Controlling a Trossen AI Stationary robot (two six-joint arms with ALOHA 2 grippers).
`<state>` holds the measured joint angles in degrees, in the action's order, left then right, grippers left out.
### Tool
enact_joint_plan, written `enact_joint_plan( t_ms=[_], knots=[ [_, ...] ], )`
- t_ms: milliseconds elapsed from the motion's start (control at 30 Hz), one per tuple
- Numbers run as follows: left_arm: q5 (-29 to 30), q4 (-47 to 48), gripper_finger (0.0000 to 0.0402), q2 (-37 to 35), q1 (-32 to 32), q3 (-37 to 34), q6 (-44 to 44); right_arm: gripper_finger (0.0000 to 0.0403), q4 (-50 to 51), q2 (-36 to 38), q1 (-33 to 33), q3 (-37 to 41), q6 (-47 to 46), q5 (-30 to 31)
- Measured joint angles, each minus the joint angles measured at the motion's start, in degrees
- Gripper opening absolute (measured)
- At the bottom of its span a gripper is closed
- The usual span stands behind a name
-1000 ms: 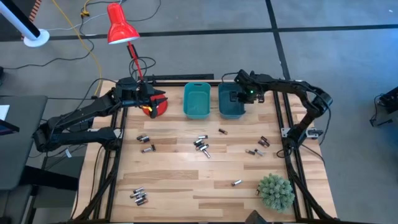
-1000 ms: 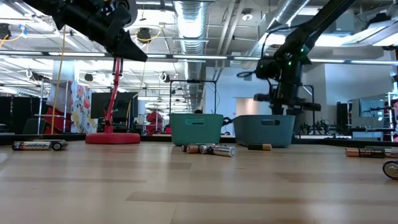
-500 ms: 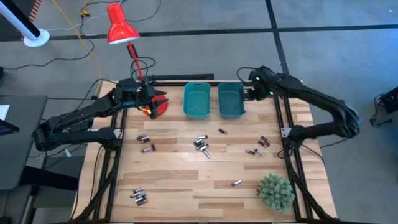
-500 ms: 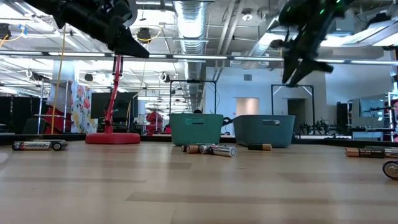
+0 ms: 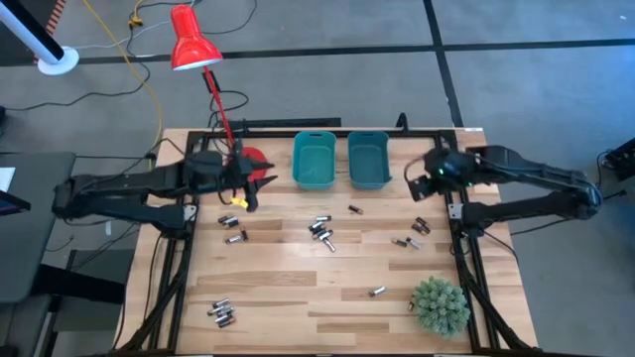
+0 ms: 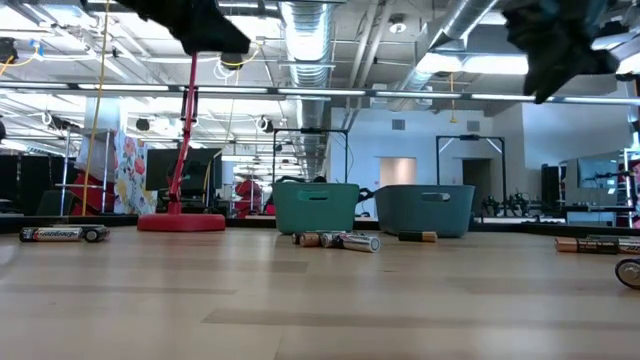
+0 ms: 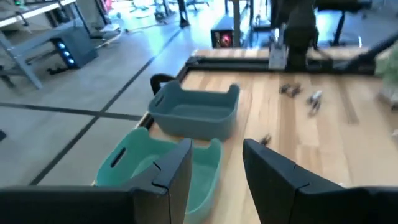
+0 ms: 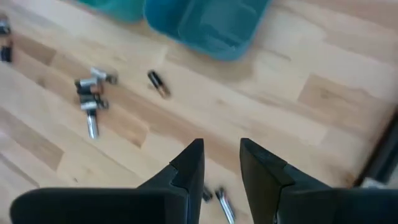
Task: Sort batteries
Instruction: Put the silver battery into the green bin
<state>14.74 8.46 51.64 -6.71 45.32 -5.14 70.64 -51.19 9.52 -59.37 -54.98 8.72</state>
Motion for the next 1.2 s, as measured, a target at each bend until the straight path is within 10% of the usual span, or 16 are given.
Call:
enact_joint_plan(
  t_ms=[467, 767, 1200],
  knots=[
    [16.07, 0.01, 0.0125, 7.2, 26.3, 0.16, 20.56, 0.012, 0.98, -1.0, -20.0, 0.91, -11.0, 4.91],
    [18.61, 1.55, 0.0121, 11.13, 31.99, 0.16, 34.86, 0.012, -6.31, -5.35, -25.88, 5.16, -12.52, 4.91],
    [12.33, 47.96, 0.0121, 6.14, 27.14, 4.38, 62.17, 0.012, -9.05, -12.05, -31.34, 5.62, -12.66, 4.89]
  ],
)
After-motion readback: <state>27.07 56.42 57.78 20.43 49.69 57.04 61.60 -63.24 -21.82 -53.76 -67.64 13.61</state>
